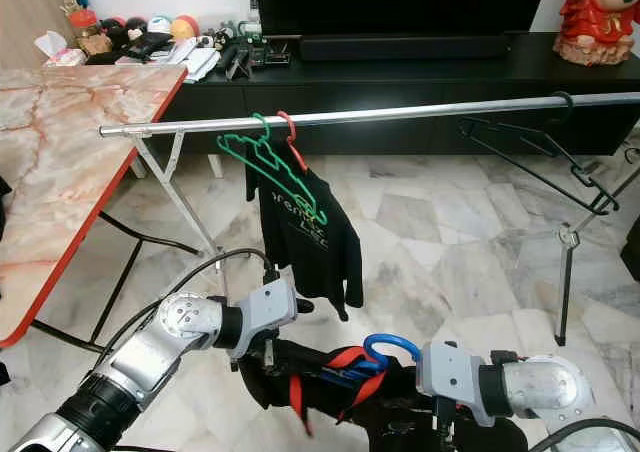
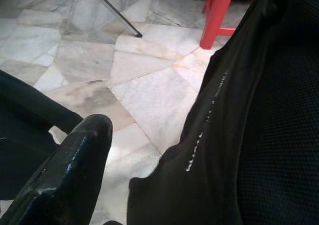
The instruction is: Hang hanger
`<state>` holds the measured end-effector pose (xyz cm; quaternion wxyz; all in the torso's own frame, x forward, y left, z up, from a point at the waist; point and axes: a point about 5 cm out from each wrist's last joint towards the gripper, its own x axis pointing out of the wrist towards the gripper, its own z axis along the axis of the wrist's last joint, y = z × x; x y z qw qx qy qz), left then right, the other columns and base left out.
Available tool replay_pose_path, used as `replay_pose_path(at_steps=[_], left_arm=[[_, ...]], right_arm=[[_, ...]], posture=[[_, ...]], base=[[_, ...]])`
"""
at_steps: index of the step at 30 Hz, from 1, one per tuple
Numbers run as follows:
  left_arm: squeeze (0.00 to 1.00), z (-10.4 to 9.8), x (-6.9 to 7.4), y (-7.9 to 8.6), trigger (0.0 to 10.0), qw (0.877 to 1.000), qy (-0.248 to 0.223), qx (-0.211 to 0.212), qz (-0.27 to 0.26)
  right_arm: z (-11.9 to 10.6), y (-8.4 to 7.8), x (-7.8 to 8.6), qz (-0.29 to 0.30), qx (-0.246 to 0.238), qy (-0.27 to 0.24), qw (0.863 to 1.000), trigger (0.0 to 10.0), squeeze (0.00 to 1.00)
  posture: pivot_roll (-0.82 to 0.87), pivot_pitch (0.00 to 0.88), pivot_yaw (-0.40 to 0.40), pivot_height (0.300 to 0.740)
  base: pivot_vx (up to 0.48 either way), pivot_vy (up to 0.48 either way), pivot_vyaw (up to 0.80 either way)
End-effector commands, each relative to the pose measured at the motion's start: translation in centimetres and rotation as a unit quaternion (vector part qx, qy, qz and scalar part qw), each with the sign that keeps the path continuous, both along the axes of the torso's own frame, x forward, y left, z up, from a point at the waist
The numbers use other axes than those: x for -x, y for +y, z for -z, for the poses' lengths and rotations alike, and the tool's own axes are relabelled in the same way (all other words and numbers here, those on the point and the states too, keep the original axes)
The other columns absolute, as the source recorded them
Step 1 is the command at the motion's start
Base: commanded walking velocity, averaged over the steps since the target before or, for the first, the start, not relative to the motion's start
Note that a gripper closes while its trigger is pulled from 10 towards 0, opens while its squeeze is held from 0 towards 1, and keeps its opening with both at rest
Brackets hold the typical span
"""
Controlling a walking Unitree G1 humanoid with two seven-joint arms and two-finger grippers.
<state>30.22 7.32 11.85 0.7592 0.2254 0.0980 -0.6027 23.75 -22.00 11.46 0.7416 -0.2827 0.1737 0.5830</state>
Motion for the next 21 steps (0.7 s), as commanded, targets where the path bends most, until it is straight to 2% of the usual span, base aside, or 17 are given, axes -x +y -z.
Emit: replay_pose_path(at_steps=[1, 3, 4, 5, 6, 7, 8, 9, 10, 15, 21], left_arm=[[1.00, -0.8, -0.6, 1.1, 0.2, 1.000, -0.005, 0.008, -0.015], [1.00, -0.5, -0.3, 1.1, 0.0, 1.000, 0.002, 0.004, -0.003], [1.00, -0.1, 0.1, 1.0, 1.7, 1.000, 0.009, -0.006, 0.014], [1.00, -0.1, 0.1, 1.0, 1.7, 1.000, 0.009, -0.006, 0.014], [1.00, 0.1, 0.3, 0.9, 3.3, 1.000, 0.013, -0.008, 0.019], [1.00, 0.4, 0.5, 0.4, 3.1, 0.999, 0.020, -0.004, 0.028], [1.00, 0.4, 0.7, 0.3, 2.5, 0.999, 0.024, -0.001, 0.032], [1.00, 0.5, 0.9, 0.0, 0.6, 0.999, 0.031, 0.004, 0.042], [1.00, 0.5, 1.0, -0.1, 0.0, 0.998, 0.034, 0.007, 0.043], [1.00, 0.6, 1.2, -0.4, 0.0, 0.997, 0.049, 0.015, 0.053], [1.00, 0.9, 1.7, -0.4, 0.0, 0.996, 0.057, 0.004, 0.069]], right_arm=[[0.0, 0.7, 0.6, -0.031, -0.002, 0.005, 0.999, 0.0, 0.00], [-0.1, 0.7, 0.6, -0.031, -0.002, 0.005, 0.999, 0.0, 0.00], [-0.2, 0.7, 0.6, -0.033, -0.002, 0.004, 0.999, 0.0, 0.00], [-0.2, 0.7, 0.6, -0.033, -0.002, 0.004, 0.999, 0.0, 0.00], [-0.3, 0.8, 0.5, -0.034, -0.003, 0.004, 0.999, 0.0, 0.00], [-0.4, 0.9, 0.5, -0.037, -0.004, 0.003, 0.999, 0.0, 0.00], [-0.5, 0.9, 0.5, -0.039, -0.005, 0.003, 0.999, 0.0, 0.00], [-0.6, 1.0, 0.5, -0.041, -0.006, 0.003, 0.999, 0.0, 0.00], [-0.6, 1.0, 0.5, -0.042, -0.006, 0.003, 0.999, 0.0, 0.00], [-0.6, 1.0, 0.5, -0.044, -0.005, 0.004, 0.999, 0.0, 0.00], [-0.6, 1.2, 0.1, -0.044, -0.009, 0.000, 0.999, 0.0, 0.00]], posture=[[-0.11, 0.119, 0.044, 0.740], [-0.11, 0.118, 0.044, 0.740], [-0.11, 0.117, 0.043, 0.740], [-0.11, 0.117, 0.043, 0.740], [-0.11, 0.119, 0.043, 0.740], [-0.11, 0.119, 0.040, 0.740], [-0.11, 0.120, 0.039, 0.740], [-0.11, 0.121, 0.039, 0.740], [-0.11, 0.121, 0.039, 0.740], [-0.10, 0.128, 0.038, 0.740], [-0.10, 0.129, 0.042, 0.740]], base=[[0.000, 0.000, 0.00], [0.000, 0.000, 0.00], [0.000, 0.000, 0.00], [0.000, 0.000, 0.00], [0.000, 0.000, 0.00], [0.000, 0.000, 0.00], [0.000, 0.000, 0.00], [0.000, 0.000, 0.00], [0.000, 0.000, 0.00], [0.000, 0.000, 0.00], [0.000, 0.000, 0.00]])
